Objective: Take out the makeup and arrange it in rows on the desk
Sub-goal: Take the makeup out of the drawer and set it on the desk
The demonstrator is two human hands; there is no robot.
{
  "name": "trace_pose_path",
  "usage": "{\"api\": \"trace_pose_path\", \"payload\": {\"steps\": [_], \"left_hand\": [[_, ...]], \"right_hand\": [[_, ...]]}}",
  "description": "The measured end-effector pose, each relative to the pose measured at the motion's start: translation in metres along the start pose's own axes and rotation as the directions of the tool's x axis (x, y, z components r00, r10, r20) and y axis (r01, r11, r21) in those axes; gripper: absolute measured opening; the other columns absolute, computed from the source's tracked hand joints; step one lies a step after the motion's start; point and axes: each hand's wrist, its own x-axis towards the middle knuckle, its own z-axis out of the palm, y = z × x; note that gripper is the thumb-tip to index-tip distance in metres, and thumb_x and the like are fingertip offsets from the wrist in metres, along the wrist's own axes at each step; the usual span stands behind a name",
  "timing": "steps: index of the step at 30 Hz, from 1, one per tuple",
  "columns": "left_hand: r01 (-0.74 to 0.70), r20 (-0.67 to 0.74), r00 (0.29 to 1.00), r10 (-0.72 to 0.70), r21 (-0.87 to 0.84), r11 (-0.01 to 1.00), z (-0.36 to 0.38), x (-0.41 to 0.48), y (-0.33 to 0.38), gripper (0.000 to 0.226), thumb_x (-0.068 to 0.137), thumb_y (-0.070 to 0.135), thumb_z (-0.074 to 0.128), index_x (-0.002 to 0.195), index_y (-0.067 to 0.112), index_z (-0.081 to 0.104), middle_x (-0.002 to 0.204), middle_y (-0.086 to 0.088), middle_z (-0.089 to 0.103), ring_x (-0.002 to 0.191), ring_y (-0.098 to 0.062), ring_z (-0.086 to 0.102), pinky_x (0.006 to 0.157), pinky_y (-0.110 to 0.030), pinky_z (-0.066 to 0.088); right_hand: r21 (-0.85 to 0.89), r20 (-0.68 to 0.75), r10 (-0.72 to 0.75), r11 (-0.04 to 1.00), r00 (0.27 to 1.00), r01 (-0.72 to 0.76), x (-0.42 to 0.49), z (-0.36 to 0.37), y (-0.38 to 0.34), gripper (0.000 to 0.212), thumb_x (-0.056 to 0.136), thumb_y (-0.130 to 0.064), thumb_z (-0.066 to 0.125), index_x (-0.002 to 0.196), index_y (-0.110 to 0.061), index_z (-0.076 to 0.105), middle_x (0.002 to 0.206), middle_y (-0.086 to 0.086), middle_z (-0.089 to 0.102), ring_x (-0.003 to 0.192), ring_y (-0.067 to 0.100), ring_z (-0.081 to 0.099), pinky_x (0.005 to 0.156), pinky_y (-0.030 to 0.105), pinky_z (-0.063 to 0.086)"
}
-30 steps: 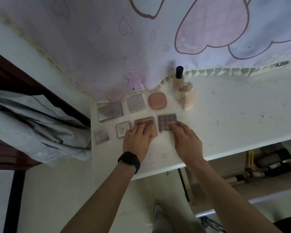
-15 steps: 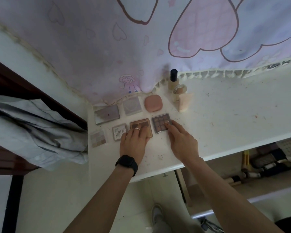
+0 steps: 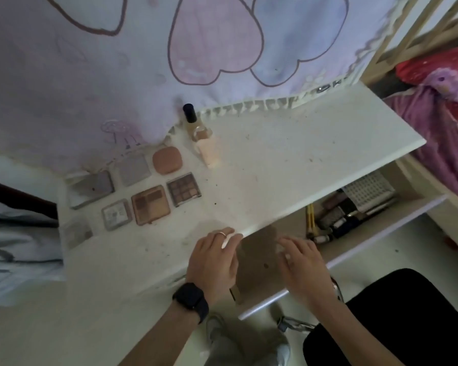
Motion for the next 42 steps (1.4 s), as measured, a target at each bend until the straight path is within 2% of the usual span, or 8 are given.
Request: {"api": "trace_pose_path", "payload": {"steps": [4,10,14,19,28,31,37,42], "left_hand": [[0.023,0.244,0.969,0.027,-0.2,0.98,0.031,0.015,0.061,0.036,0.086,0.021,0.058,0.122,0.026,0.06,0.118,0.003,0.061,0.112,-0.019,0.057,0.088,-0.034,0.053],[0.247,0.532,0.845,-0.064,-0.282,0.927,0.077,0.072,0.118,0.04,0.099,0.031,0.05,0.138,0.032,0.046,0.133,0.003,0.048,0.118,-0.02,0.052,0.092,-0.038,0.052],[0.21,0.546,0.837,-0.043,-0.249,0.945,0.108,0.121,0.148,0.043,0.098,0.03,0.05,0.14,0.026,0.043,0.136,-0.005,0.046,0.117,-0.029,0.052,0.095,-0.042,0.05],[0.117,0.487,0.873,-0.028,-0.153,0.981,0.147,0.162,0.178,0.041,0.098,0.027,0.051,0.136,0.018,0.041,0.131,-0.011,0.048,0.112,-0.034,0.054,0.084,-0.044,0.053],[0.106,0.479,0.874,-0.08,-0.027,0.994,0.18,0.187,0.188,0.053,0.096,0.01,0.053,0.144,0.015,0.032,0.128,-0.017,0.055,0.115,-0.038,0.055,0.086,-0.047,0.053],[0.165,0.513,0.852,-0.099,-0.084,0.983,0.165,0.187,0.181,0.065,0.091,0.019,0.063,0.147,0.021,0.03,0.113,-0.013,0.063,0.1,-0.036,0.064,0.079,-0.043,0.057],[0.399,0.567,0.812,-0.141,-0.361,0.843,0.121,0.159,0.168,0.025,0.077,0.031,0.074,0.101,0.026,0.066,0.091,0.003,0.069,0.083,-0.017,0.066,0.078,-0.041,0.059],[0.499,0.547,0.819,-0.175,-0.527,0.688,0.084,0.137,0.163,0.042,0.071,0.033,0.077,0.11,0.033,0.062,0.102,0.012,0.069,0.093,-0.007,0.065,0.087,-0.038,0.057]], "right_hand": [[-0.214,-0.1,0.125,0.966,0.987,-0.144,-0.035,-0.027,0.074,0.033,0.09,-0.039,0.046,0.1,-0.026,0.075,0.113,-0.001,0.069,0.119,0.027,0.053,0.095,0.046,0.044],[-0.309,-0.099,0.193,0.927,0.976,-0.214,-0.031,-0.05,0.138,0.042,0.096,-0.047,0.039,0.109,-0.028,0.074,0.136,0.007,0.059,0.139,0.032,0.043,0.111,0.054,0.034],[-0.263,-0.154,0.177,0.941,0.972,-0.213,-0.021,-0.058,0.168,0.043,0.098,-0.048,0.039,0.11,-0.028,0.075,0.138,0.006,0.058,0.139,0.031,0.043,0.111,0.053,0.035],[-0.2,-0.207,0.08,0.972,0.975,-0.123,-0.026,-0.049,0.186,0.032,0.101,-0.041,0.049,0.11,-0.024,0.075,0.138,0.008,0.058,0.14,0.033,0.044,0.108,0.057,0.04],[-0.105,-0.202,0.11,0.985,0.973,-0.134,-0.027,-0.042,0.191,0.03,0.101,-0.039,0.048,0.114,-0.025,0.073,0.144,0.006,0.053,0.148,0.029,0.032,0.107,0.057,0.041],[-0.1,-0.208,0.105,0.987,0.972,-0.128,-0.028,-0.041,0.192,0.027,0.1,-0.037,0.052,0.114,-0.025,0.073,0.143,0.006,0.054,0.148,0.029,0.032,0.108,0.057,0.04],[-0.106,-0.205,0.101,0.986,0.973,-0.125,-0.026,-0.046,0.189,0.027,0.099,-0.037,0.054,0.113,-0.025,0.074,0.142,0.005,0.055,0.146,0.03,0.035,0.109,0.055,0.04],[-0.175,-0.188,0.152,0.967,0.97,-0.185,-0.02,-0.056,0.184,0.03,0.096,-0.043,0.05,0.105,-0.03,0.076,0.128,0.001,0.063,0.136,0.028,0.046,0.109,0.054,0.038]]}}
